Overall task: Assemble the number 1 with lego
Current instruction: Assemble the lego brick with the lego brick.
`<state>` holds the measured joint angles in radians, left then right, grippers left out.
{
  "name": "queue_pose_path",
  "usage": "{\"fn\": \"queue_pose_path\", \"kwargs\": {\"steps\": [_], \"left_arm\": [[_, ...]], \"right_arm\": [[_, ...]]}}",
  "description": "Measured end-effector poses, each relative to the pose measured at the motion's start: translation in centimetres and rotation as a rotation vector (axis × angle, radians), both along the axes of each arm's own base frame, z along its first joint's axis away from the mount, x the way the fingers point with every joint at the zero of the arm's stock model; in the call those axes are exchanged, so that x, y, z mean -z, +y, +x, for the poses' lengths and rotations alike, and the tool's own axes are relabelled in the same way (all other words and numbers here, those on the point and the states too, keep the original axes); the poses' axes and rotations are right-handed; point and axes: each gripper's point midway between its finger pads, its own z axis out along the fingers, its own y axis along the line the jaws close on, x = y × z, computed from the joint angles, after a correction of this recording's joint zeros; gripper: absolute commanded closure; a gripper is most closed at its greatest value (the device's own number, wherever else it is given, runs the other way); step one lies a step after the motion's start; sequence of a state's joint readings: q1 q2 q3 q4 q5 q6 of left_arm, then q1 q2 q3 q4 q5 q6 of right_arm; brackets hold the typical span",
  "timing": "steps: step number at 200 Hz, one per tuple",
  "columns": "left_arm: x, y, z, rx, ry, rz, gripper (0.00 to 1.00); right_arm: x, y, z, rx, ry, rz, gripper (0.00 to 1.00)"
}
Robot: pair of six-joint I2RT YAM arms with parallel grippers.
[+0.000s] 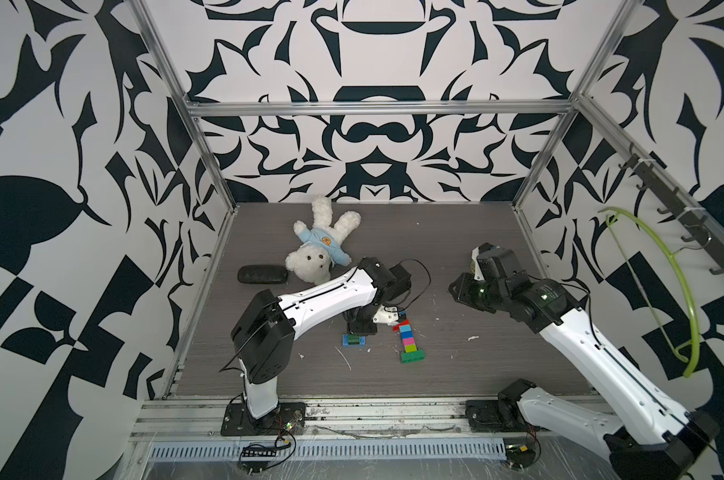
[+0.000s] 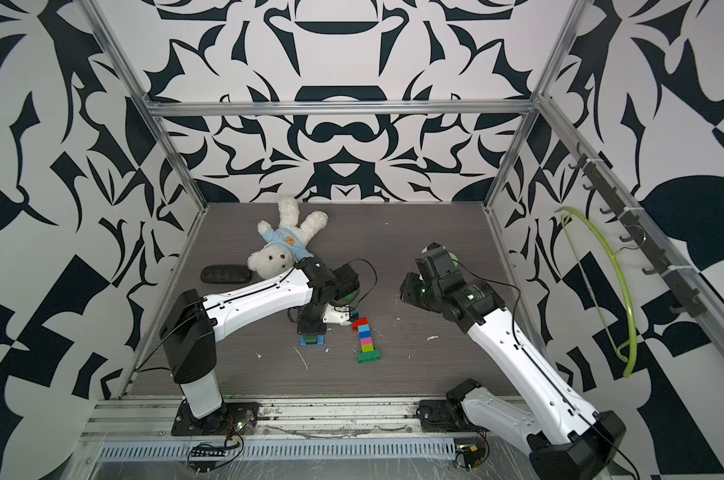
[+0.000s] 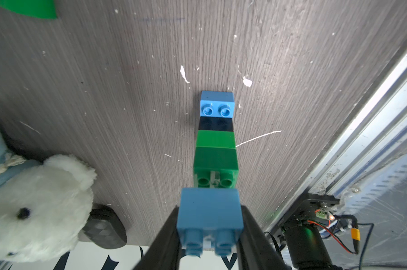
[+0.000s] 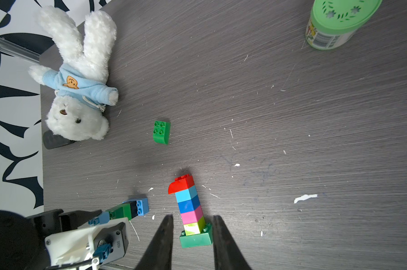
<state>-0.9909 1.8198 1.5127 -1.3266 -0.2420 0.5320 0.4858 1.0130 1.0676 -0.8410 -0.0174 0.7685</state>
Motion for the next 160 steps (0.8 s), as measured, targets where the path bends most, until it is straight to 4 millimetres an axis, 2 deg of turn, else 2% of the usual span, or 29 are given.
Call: {"fn": "queue_pose_path", "kwargs": {"steps": [92, 127, 160], "left_arm": [[0.19, 0.10, 0.03, -0.005, 0.000, 0.010, 0.58], [0.21, 0.10, 0.01, -0.010, 0.000, 0.010, 0.60], [0.50, 0.38, -0.17, -0.013, 0.006, 0.021, 0.54]], "right_arm": [[0.35, 0.00, -0.17, 0.002, 0.011, 0.003, 0.69], [0.37, 0.01, -0.18, 0.003, 0.012, 0.004, 0.69], [0.37, 0.04, -0.20, 0.003, 0.014, 0.007, 0.69]]}}
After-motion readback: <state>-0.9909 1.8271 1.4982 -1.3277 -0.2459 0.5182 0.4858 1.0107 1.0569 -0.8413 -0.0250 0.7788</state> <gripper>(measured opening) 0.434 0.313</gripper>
